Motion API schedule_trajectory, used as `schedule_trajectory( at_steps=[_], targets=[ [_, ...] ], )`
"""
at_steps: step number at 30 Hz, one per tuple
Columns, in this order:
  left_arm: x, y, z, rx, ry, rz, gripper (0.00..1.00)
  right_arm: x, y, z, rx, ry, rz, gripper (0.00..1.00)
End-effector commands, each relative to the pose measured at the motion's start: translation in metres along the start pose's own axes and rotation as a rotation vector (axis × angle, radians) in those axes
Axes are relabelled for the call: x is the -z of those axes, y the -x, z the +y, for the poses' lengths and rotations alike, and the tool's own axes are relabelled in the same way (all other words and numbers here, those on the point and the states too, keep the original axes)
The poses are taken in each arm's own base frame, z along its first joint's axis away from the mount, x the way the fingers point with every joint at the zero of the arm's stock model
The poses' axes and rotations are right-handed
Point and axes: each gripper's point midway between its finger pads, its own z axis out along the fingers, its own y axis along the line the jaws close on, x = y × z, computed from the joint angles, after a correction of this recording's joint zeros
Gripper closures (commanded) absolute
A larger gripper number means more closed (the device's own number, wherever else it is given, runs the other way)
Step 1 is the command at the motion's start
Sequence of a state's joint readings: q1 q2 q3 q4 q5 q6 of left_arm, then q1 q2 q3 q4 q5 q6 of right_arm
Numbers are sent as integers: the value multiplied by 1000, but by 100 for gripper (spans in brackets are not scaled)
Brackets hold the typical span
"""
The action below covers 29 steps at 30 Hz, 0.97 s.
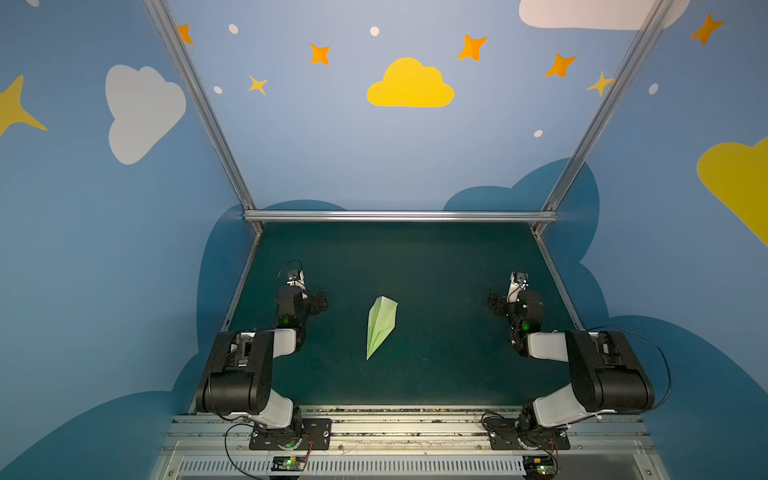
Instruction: Fold a paper plane with a square sheet of paper (fold left side to right side)
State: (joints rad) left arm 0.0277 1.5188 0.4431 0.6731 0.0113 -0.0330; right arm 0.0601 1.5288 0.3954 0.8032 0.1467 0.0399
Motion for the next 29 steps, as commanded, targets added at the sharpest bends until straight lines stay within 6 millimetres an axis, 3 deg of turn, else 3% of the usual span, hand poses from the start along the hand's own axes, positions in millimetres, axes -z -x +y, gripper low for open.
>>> schedule_trajectory(
  at_steps=[1,29],
  targets=[
    [1,5,-1,-14,-5,-15,0,2,8,2,14,5,-20,3],
    [1,4,-1,-13,-5,-13,0,1,8,2,9,9,-16,3]
  ],
)
